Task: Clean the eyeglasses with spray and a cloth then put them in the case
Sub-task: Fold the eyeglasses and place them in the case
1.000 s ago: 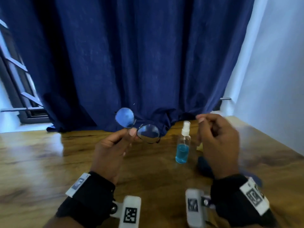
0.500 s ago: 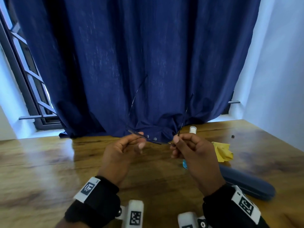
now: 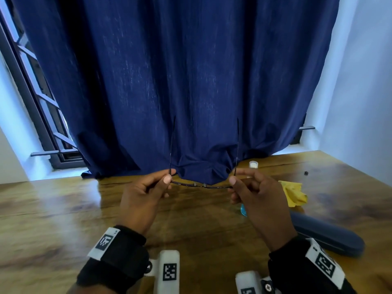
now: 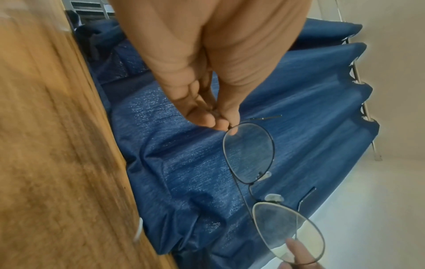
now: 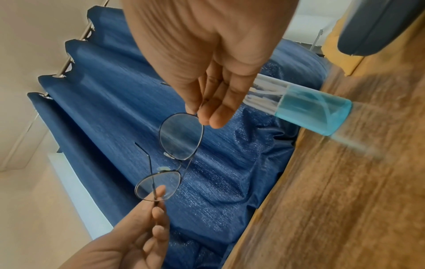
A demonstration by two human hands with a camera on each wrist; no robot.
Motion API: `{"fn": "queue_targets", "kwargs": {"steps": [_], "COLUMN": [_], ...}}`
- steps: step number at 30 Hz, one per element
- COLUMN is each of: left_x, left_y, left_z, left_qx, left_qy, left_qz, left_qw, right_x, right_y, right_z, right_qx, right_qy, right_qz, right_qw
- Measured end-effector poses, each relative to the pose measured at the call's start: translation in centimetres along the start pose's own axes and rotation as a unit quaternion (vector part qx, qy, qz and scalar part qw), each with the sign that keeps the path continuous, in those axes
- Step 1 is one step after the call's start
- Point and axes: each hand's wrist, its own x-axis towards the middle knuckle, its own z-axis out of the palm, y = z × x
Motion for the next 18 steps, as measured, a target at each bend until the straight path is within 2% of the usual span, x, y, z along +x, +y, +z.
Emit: {"fn": "queue_targets", "kwargs": {"steps": [5,9,15,18], "left_x": [-0.17,-0.39,-0.34,-0.31], "left_y": [0.19,0.62,0.45,0.25], "left_z": [-0.16,-0.11,-0.24,-0.26], "left_qx": [0.12,0.201,0.176,0.16], "left_qy": [-0.019,-0.041,-0.029,-0.027], "left_qz": [0.05,0.062,0.038,0.027], "left_qw": [0.991,0.977,0.983,0.986], "right_x": [0.07,0.15,0.15,0.14], "right_y": [0.02,0.13,0.22,0.22], "right_z": [-0.06,-0.14,-0.06,-0.05], "right_qx": [-0.017,-0.022,-0.03,-0.052], "right_qy": [0.001,-0.002,-0.003,-0.025], "right_qz": [-0.038,-0.05,-0.062,-0.053], "right_qw": [0.999,0.998,0.998,0.997]}}
